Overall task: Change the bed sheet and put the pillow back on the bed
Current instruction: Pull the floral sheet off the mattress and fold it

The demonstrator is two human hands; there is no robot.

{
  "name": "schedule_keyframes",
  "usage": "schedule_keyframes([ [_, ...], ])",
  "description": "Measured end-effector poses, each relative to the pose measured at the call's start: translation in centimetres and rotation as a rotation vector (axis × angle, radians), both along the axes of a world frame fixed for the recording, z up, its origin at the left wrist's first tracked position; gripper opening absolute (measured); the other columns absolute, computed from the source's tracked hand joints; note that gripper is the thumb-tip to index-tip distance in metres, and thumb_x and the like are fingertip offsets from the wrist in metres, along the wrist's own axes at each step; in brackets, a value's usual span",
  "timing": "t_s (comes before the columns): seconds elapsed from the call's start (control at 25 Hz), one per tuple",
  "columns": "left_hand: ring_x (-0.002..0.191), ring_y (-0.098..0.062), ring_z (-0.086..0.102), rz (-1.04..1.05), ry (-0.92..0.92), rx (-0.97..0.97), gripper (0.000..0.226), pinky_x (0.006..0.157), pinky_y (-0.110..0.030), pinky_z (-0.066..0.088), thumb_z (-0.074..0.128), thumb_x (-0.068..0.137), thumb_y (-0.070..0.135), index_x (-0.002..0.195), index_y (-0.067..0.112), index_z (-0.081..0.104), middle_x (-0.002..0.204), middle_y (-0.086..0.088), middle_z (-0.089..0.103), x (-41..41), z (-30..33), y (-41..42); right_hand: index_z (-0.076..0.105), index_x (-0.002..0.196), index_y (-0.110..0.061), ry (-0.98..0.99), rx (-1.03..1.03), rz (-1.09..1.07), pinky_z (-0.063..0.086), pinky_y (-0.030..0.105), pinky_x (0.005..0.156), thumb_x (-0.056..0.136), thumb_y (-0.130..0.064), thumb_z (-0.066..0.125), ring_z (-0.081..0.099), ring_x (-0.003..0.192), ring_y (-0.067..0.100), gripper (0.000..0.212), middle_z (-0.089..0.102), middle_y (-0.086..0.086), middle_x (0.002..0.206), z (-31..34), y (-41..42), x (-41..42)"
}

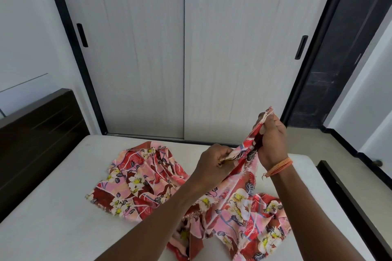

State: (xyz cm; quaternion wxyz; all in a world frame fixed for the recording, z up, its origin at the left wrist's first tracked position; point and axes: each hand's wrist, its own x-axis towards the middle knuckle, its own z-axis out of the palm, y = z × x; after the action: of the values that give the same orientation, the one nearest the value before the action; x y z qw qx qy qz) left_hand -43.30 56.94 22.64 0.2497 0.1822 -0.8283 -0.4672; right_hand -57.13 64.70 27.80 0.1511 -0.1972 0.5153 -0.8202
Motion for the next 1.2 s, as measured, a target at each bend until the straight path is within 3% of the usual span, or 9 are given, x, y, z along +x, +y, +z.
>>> schedule_keyframes([
  [0.08,0.083,0.001,0.064,0.052,0.075,0.087,0.015,0.066,-0.012,0.050,0.075,0.085,0.031,0.095,0.024,0.067,0.090,0.015,0.065,0.1,0.2,0.2,0.056,0.080,-0.014,-0.046,-0.009,0.005,0.046,0.026,0.062,0.102,-0.033,0.045,0.049,0.060,0.008,0.031,0.050,-0.002,0.066,0.2,0.3,0.1],
  [0.2,0.085,-0.009,0.069,0.064,0.157,0.177,0.025,0.067,-0.025,0.058,0.080,0.081,0.030,0.096,0.016,0.068,0.092,0.004,0.071,0.3,0.7,0.0,0.056,0.080,-0.016,-0.067,-0.005,0.000,0.052,0.030,0.069,0.102,-0.033,0.046,0.056,0.065,0.010,0.029,0.054,-0.002,0.067,0.6,0.6,0.2],
  [0.32,0.068,-0.006,0.066,0.095,0.163,0.197,0.022,0.053,-0.019,0.048,0.080,0.081,0.025,0.086,0.009,0.065,0.075,0.007,0.068,0.5,1.7,-0.2,0.055,0.079,-0.016,-0.033,-0.013,0.004,0.054,0.029,0.067,0.103,-0.032,0.045,0.059,0.062,0.010,0.030,0.056,-0.003,0.064,0.6,0.6,0.2],
  [0.44,0.051,-0.004,0.055,0.041,0.085,0.174,0.030,0.051,-0.023,0.040,0.076,0.084,0.025,0.070,0.004,0.059,0.055,0.010,0.056,1.0,2.3,-1.7,0.056,0.078,-0.016,0.063,0.040,-0.029,0.056,0.026,0.063,0.102,-0.033,0.045,0.064,0.063,0.010,0.032,0.060,-0.003,0.065,0.3,0.7,0.3],
  [0.56,0.060,-0.017,0.058,-0.052,-0.025,0.040,0.030,0.054,-0.029,0.041,0.078,0.081,0.030,0.061,0.016,0.060,0.060,0.006,0.058,1.8,2.6,-3.6,0.057,0.076,-0.016,0.085,0.050,-0.071,0.056,0.026,0.062,0.102,-0.034,0.046,0.063,0.065,0.012,0.033,0.059,-0.002,0.066,0.2,0.7,0.2],
  [0.72,0.068,-0.013,0.061,-0.128,-0.135,-0.095,0.021,0.058,-0.028,0.048,0.083,0.075,0.041,0.063,0.030,0.068,0.069,0.015,0.062,2.6,2.2,-3.3,0.055,0.073,-0.016,0.069,0.031,-0.104,0.054,0.027,0.063,0.101,-0.036,0.048,0.059,0.062,0.010,0.035,0.057,-0.004,0.063,0.2,0.7,0.0],
  [0.96,0.073,0.001,0.057,-0.139,-0.164,-0.104,0.024,0.066,-0.017,0.044,0.083,0.074,0.040,0.084,0.020,0.077,0.083,0.013,0.065,2.4,-0.1,-2.1,0.049,0.067,-0.017,0.001,-0.027,-0.077,0.042,0.025,0.056,0.103,-0.032,0.047,0.046,0.053,0.005,0.038,0.048,-0.008,0.056,0.5,0.5,-0.1],
  [1.2,0.078,-0.004,0.063,0.034,-0.191,-0.213,0.014,0.080,-0.027,0.048,0.080,0.079,0.032,0.078,0.019,0.078,0.080,0.012,0.071,1.9,-0.9,-2.6,0.057,0.080,-0.016,-0.109,-0.002,-0.051,0.053,0.030,0.067,0.103,-0.035,0.045,0.060,0.064,0.010,0.032,0.059,-0.003,0.070,1.0,0.8,-0.2],
])
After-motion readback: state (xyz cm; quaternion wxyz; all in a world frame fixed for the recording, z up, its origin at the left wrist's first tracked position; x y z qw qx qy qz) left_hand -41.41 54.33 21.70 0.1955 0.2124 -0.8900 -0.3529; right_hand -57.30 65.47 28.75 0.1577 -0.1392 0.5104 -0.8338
